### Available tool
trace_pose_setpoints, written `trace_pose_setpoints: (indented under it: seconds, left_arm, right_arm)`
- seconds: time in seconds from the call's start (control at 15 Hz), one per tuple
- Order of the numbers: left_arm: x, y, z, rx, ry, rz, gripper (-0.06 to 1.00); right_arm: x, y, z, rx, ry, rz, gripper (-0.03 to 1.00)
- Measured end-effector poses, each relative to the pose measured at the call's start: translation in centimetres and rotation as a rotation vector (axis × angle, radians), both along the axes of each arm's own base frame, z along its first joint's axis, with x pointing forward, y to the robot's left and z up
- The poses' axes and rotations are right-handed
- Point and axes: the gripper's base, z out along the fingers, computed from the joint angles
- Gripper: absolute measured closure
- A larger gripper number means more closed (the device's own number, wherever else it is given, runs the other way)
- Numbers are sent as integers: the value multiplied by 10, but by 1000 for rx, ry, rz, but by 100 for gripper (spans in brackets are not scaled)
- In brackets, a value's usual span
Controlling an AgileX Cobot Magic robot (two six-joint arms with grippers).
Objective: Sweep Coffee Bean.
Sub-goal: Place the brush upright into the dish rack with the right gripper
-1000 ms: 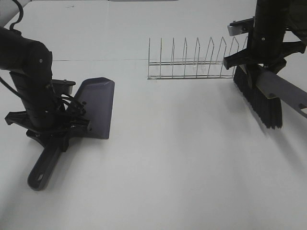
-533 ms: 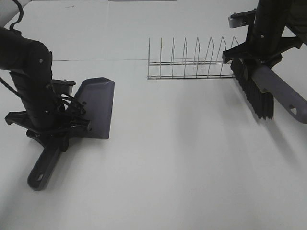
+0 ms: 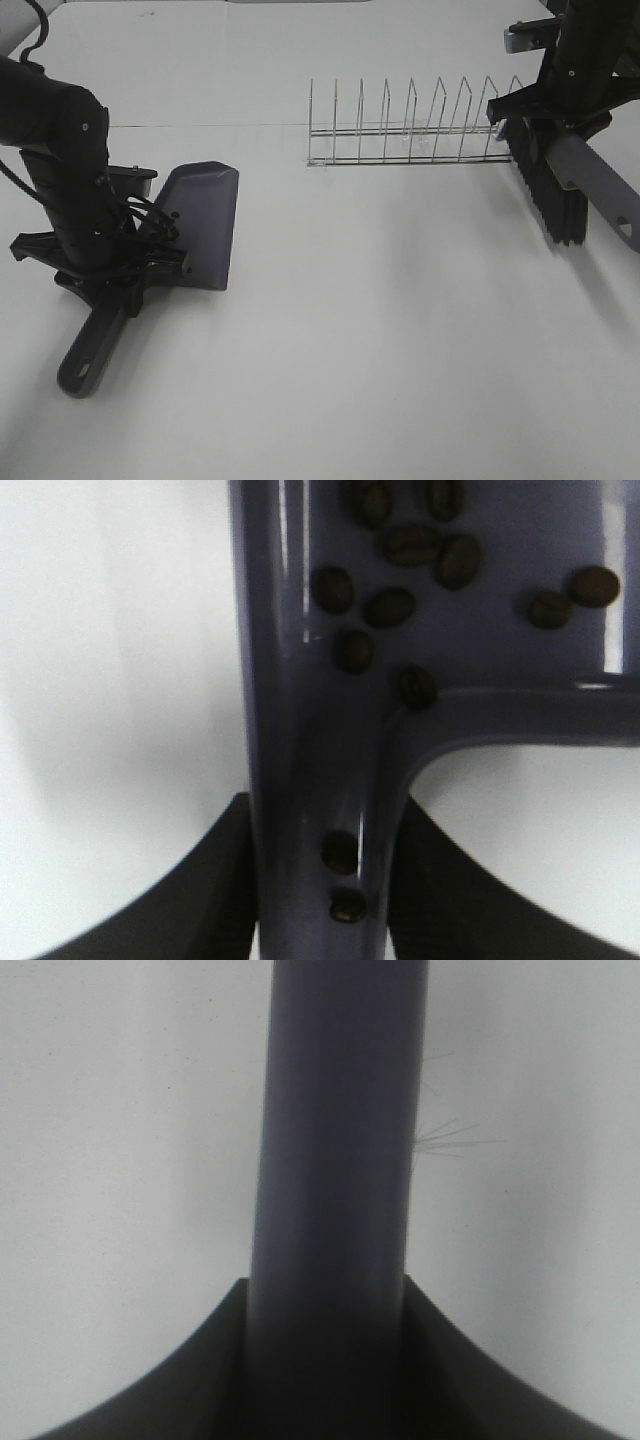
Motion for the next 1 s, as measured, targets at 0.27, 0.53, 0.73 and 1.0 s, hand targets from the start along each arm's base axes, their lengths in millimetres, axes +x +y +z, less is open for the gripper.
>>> trace_pose_setpoints:
  seconds: [0.27, 0.53, 0.73, 1.0]
  left_arm:
    - [0, 0, 0, 0, -1, 0, 62]
    - [0, 0, 0, 0, -1, 0, 62]
    - [0, 0, 0, 0, -1, 0, 62]
    - [0, 0, 0, 0, -1, 0, 62]
  right_arm:
    - [2, 2, 0, 40, -28, -8, 71]
    - [4, 3, -1, 45, -41, -1, 71]
    - [13, 4, -18, 42, -4, -3, 71]
    - [40, 5, -16, 41, -62, 6, 71]
